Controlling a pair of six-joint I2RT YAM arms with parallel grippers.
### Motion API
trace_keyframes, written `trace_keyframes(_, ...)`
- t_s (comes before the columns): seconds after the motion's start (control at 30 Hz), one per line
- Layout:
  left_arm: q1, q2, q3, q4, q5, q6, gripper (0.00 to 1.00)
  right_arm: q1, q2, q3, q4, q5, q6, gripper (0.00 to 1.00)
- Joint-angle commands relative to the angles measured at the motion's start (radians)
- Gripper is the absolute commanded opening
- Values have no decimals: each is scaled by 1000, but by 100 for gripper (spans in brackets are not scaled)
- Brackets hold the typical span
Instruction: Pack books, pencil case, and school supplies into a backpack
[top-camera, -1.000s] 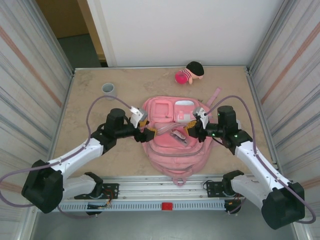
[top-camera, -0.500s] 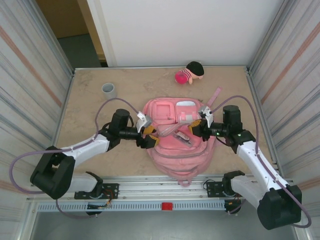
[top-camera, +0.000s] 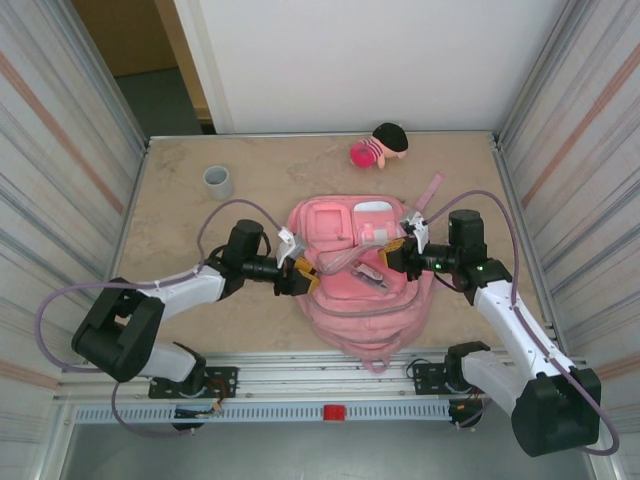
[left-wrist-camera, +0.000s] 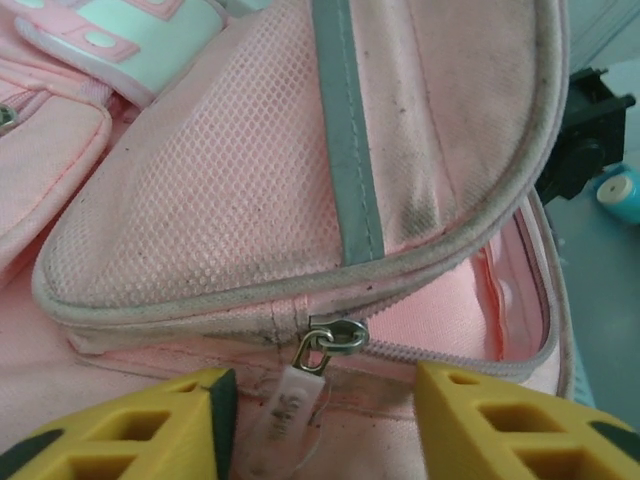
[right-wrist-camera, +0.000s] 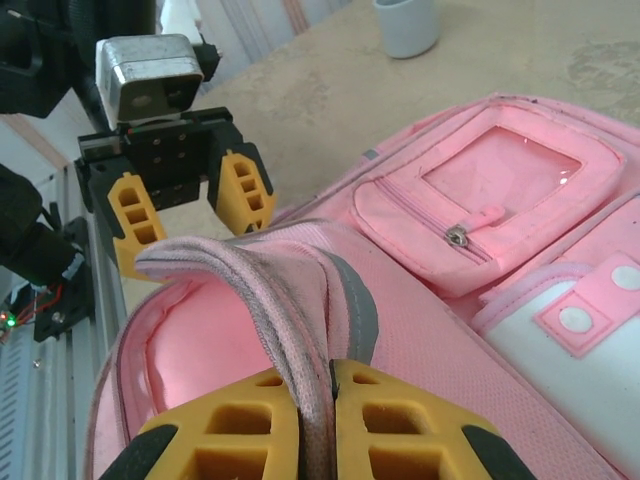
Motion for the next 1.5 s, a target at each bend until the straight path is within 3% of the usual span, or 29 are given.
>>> trace_keyframes(0.0,-4,-14,9,10,71,-5,37,-12,-5,50,49,4,42,0)
trace_keyframes(0.17,-12,-67,-19,2,52,-4,20,-13,11,46,77,59,79,0)
trace_keyframes(0.33,-14,-94,-23,-21,31,0,12,-11,29,53,95,98,114,0)
trace_keyframes(0.43,-21,-93,-22,-29,7,6,12,-11,29,50,118,82,131,0)
trace_keyframes(0.53,-30,-73,-22,-36,-18,10,24,-12,29,46,133,65,138,0)
trace_keyframes(0.63,-39,-51,-18,-37,-20,11,26,-10,29,47,131,65,138,0)
trace_keyframes(0.9,-59,-112,-16,-88,-72,-15,6,1,12,16,191,154,219,0)
trace_keyframes(1.13,-95,-241,-47,-90,-135,-124,1,70,-14,-81,402,378,336,0)
trace_keyframes(1.33,-141,-297,-39,-146,-207,-135,1,125,-34,-65,371,347,287,0)
trace_keyframes(1.37,-141,-299,-35,-154,-240,-143,0,136,-43,-56,333,349,276,3)
trace_keyframes(1.47,-141,-303,-24,-180,-327,-148,0,149,-97,-25,186,361,323,34)
